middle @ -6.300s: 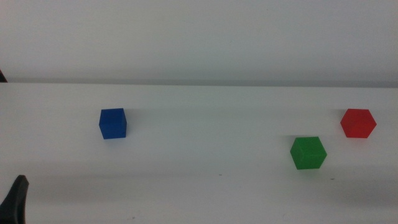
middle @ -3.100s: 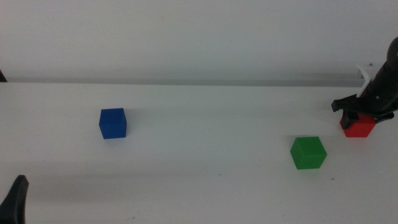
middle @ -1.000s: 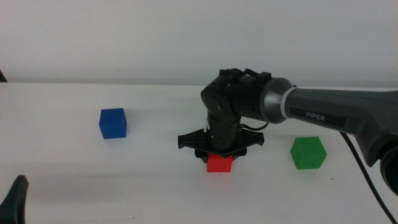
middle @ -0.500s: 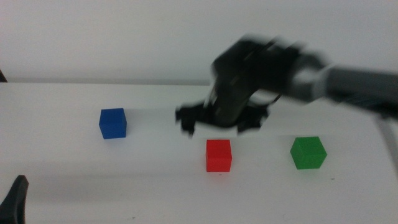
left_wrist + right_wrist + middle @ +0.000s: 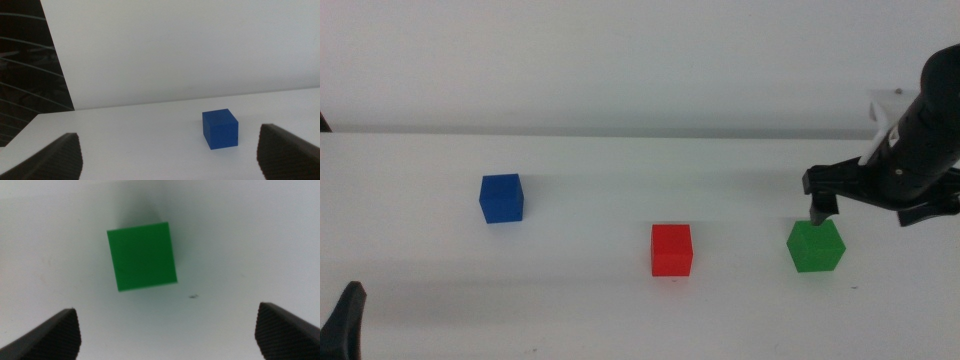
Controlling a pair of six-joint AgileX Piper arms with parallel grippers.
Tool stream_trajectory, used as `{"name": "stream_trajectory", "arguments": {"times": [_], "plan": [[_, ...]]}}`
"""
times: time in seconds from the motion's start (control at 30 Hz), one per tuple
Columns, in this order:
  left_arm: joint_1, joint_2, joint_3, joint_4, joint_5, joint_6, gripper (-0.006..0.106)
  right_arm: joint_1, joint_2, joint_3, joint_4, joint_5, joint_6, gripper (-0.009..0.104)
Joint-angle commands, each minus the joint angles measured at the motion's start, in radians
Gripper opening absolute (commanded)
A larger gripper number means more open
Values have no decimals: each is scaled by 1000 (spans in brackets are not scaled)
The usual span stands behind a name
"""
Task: Stack red cubes first, then green, then blue cubes in a specific spot.
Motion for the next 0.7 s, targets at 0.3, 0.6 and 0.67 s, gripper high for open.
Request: {"name": "stream_trajectory", "arguments": {"times": [0.3, 0.6, 0.67], "plan": [[2, -42, 40, -11, -17, -6, 94, -30, 222, -136, 81, -25, -88, 93], [2, -42, 40, -11, -17, -6, 94, -30, 303, -136, 81, -33, -105, 90], [2, -42, 40, -11, -17, -6, 94, -30, 320, -136, 81, -51, -105, 88]]}}
